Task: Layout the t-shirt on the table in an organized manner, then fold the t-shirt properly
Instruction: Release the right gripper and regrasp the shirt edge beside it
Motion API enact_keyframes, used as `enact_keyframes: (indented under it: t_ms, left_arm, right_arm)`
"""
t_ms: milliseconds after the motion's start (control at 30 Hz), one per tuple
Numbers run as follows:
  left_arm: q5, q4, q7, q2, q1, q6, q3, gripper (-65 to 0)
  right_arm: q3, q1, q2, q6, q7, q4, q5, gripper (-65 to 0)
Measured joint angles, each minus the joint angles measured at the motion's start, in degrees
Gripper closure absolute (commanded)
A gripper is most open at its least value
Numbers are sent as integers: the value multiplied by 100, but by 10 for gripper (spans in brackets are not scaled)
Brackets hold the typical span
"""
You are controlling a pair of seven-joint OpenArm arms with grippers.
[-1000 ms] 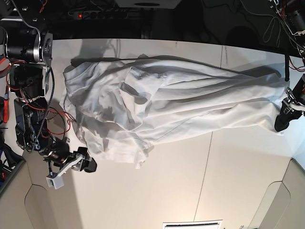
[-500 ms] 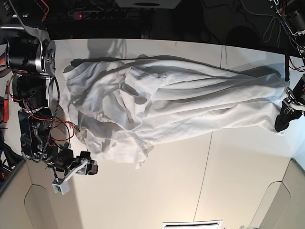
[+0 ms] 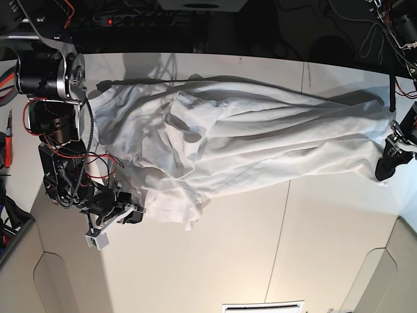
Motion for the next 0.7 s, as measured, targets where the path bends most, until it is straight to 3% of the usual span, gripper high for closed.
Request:
enact_keyframes:
  t_ms: [100, 300, 433, 700]
  left_arm:
    - [0, 0, 0, 0, 2, 2, 0, 0]
    - [-186, 0, 0, 0, 2, 2, 0, 0]
    - [-411, 0, 2, 0, 0, 2, 0, 0]
    - [-474, 83, 48, -2, 4, 2, 4, 0]
  right_arm:
    - [0, 0, 13, 0, -20, 11, -2, 0]
    - [0, -11, 15, 0, -844, 656, -7, 0]
    - [4, -273, 72, 24, -1204, 1624, 391, 0]
    - [44, -1478, 76, 20, -1908, 3744, 511, 0]
